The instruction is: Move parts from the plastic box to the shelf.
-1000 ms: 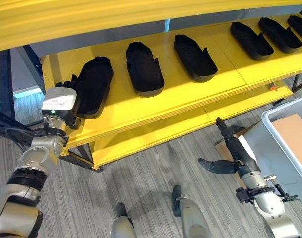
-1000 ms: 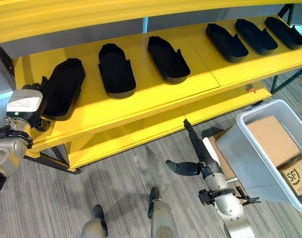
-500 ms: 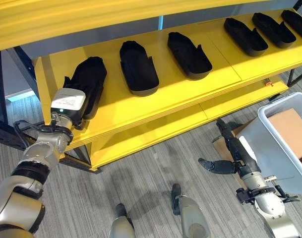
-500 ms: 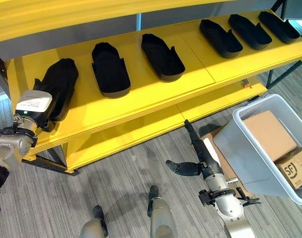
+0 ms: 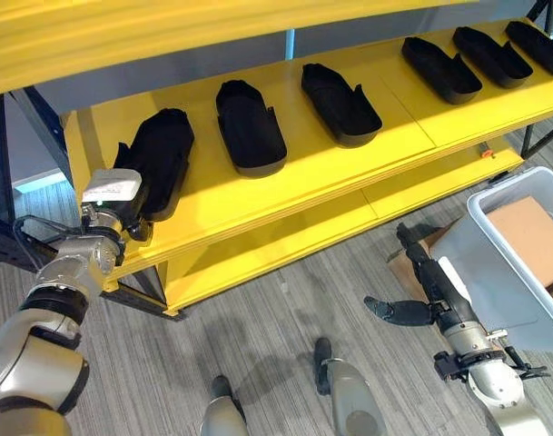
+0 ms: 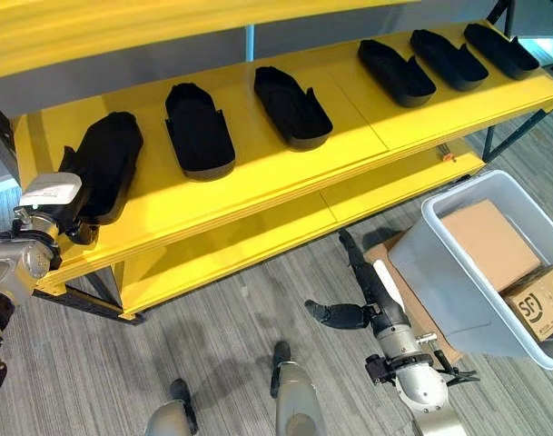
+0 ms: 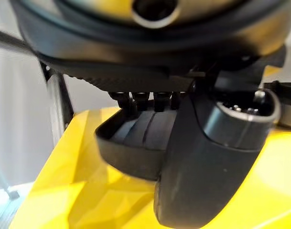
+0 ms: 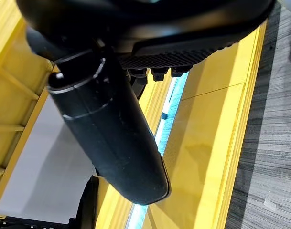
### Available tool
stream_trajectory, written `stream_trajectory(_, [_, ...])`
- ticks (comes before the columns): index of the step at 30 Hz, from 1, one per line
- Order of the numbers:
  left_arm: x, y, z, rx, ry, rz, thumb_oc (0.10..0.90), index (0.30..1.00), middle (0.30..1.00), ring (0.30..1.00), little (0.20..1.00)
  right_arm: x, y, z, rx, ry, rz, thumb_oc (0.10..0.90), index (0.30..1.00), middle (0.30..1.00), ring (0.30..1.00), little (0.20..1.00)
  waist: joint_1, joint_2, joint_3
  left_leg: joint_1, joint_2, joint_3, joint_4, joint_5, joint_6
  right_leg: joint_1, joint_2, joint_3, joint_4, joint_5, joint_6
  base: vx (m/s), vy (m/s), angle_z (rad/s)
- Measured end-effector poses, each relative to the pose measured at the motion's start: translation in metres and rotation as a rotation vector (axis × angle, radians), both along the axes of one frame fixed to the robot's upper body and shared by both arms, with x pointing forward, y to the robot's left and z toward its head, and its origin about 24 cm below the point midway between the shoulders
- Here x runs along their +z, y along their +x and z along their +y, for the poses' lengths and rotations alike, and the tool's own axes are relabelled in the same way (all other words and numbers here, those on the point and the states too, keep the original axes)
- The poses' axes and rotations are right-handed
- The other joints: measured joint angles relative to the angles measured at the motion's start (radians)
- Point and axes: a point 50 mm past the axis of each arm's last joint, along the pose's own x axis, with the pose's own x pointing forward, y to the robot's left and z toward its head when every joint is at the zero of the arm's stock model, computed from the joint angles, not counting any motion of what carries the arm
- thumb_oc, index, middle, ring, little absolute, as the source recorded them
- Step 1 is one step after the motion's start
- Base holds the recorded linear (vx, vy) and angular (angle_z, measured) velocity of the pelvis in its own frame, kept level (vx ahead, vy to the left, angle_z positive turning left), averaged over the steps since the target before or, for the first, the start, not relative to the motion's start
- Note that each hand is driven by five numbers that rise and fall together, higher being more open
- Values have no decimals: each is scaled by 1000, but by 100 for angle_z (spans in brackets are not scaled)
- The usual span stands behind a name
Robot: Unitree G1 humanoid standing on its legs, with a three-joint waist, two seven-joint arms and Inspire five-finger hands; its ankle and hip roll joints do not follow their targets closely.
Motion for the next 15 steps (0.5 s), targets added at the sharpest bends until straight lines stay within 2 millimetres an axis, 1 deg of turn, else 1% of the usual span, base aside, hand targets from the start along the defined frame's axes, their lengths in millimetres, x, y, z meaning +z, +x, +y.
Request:
stream_trajectory(2, [2, 1, 3, 20, -7, 20, 900, 1000, 1000, 1000, 1000, -1, -1, 0, -2, 14, 5, 900, 1000, 1000, 1000, 1000, -5, -5, -5, -3, 1, 1, 3, 0, 0, 0, 1, 1, 0, 2, -1, 0, 0, 0])
stream_trajectory(4, [1, 1, 5, 31, -21, 34, 900, 1000, 1000, 1000, 1000, -1, -2, -1, -2, 14, 10, 900, 1000, 1000, 1000, 1000, -10, -4, -12, -14, 5, 1, 8, -3, -1, -4, 4, 1, -2, 2, 0, -1, 4, -2])
stream_trajectory(6, [1, 1, 6, 39, -52, 43, 900, 1000, 1000, 1000, 1000, -3, -3, -1, -2, 14, 16, 900, 1000, 1000, 1000, 1000, -10, -6, -19, -16, 10, 1, 15, -5, -5, -9, 10, 2, -2, 4, -3, -3, 9, -5])
stream_trajectory(7, [0, -1, 11, 65, -93, 52, 900, 1000, 1000, 1000, 1000, -3, -3, -1, -2, 14, 16, 900, 1000, 1000, 1000, 1000, -17, -8, -21, -16, 12, 1, 15, -5, -5, -10, 13, 2, -2, 5, -5, -2, 9, -3])
stream_trajectory(8, [0, -1, 12, 72, -100, 55, 900, 1000, 1000, 1000, 1000, -3, -3, -1, 0, 14, 17, 900, 1000, 1000, 1000, 1000, -19, -9, -21, -19, 12, 1, 15, -4, -5, -10, 13, 3, -2, 2, -1, -2, 20, -3])
stream_trajectory(10, [1, -2, 15, 100, -184, 47, 900, 1000, 1000, 1000, 1000, -4, -4, 0, 5, 20, 22, 900, 1000, 1000, 1000, 1000, -19, -14, -25, -26, 13, 3, 17, -4, -5, -17, 14, 7, -8, 1, -2, 2, 20, -4])
stream_trajectory(11, [3, -4, 21, 134, -258, 25, 900, 1000, 1000, 1000, 1000, -5, -4, 0, 3, 42, 29, 900, 1000, 1000, 1000, 1000, -20, -17, -28, -31, 13, 4, 18, -4, -5, -23, 16, 8, -8, 5, -4, 10, 20, -5])
stream_trajectory(12, [3, -5, 23, 148, -276, 21, 900, 1000, 1000, 1000, 1000, -5, -4, 0, 4, 45, 29, 900, 1000, 1000, 1000, 1000, -20, -18, -29, -31, 13, 6, 18, -4, -5, -23, 16, 10, -9, 8, -1, 14, 21, -4])
stream_trajectory(15, [0, -7, 31, 238, -474, -38, 900, 1000, 1000, 1000, 1000, -6, -4, 3, 6, 78, 32, 900, 1000, 1000, 1000, 1000, -20, -23, -39, -30, 13, 8, 28, -4, -5, -22, 16, 12, -10, 15, -4, 3, 6, -1])
